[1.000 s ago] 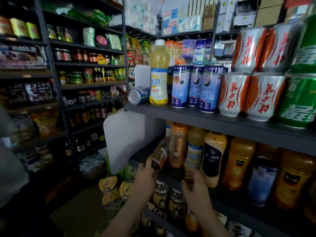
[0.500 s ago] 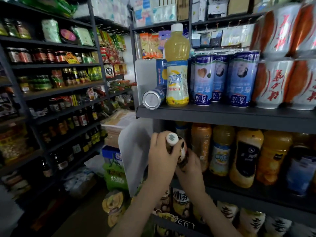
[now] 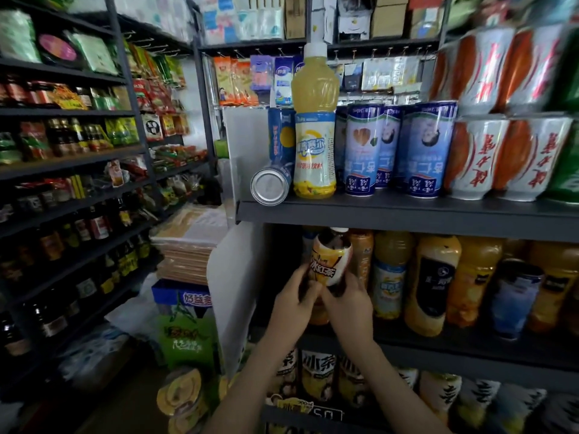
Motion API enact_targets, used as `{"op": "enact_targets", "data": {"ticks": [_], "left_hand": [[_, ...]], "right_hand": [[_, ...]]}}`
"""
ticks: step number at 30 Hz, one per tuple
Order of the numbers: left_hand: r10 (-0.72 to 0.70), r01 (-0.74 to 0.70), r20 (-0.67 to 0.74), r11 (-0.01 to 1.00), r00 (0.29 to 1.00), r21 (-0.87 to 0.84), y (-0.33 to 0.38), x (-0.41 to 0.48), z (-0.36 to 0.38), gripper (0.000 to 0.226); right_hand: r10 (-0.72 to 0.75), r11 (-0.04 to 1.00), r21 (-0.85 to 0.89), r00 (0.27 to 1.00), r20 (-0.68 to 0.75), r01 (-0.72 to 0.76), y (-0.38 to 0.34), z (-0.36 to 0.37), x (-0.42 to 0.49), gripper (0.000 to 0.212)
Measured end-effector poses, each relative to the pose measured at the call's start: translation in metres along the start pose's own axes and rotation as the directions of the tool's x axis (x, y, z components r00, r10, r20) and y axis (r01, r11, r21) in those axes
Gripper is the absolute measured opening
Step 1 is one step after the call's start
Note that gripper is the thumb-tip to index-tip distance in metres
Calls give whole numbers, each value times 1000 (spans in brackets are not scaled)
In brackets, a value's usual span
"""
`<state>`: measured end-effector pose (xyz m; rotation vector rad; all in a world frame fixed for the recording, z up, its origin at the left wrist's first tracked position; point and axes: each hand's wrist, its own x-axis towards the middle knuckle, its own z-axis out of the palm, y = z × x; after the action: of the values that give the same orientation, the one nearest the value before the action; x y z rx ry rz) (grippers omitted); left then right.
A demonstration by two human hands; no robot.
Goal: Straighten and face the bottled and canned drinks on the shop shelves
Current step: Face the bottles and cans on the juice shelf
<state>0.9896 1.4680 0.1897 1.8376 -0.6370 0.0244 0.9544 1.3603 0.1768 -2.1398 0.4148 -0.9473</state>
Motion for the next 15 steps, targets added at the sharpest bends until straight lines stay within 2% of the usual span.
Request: {"op": "enact_targets", "data": {"ticks": [3, 6, 8, 12, 14, 15], "left_hand": [[-56, 58, 38, 996, 998, -61, -1, 4, -1, 55], [-47, 52, 41, 992, 998, -119, -5, 1, -1, 61], [-43, 47, 36, 994, 998, -99, -7, 1, 1, 61], [-70, 73, -28, 989, 997, 131, -1, -3, 6, 65], [-102, 109, -36, 924, 994, 365, 19, -16, 5, 73], [-95, 105, -45, 862, 994, 496, 33, -25, 2, 72]], "right_hand": [[-19, 1000, -22, 998, 62, 20, -3, 0, 3, 47], [-68, 998, 1, 992, 106, 68, -4, 0, 1, 51], [-94, 995, -2, 988, 124, 95, -2, -1, -4, 53], [-145, 989, -18, 979, 142, 149, 2, -13, -15, 50], [-188, 982, 14, 976, 109, 187, -2, -24, -20, 47], [-207, 978, 43, 975, 82, 204, -7, -31, -20, 45]]}}
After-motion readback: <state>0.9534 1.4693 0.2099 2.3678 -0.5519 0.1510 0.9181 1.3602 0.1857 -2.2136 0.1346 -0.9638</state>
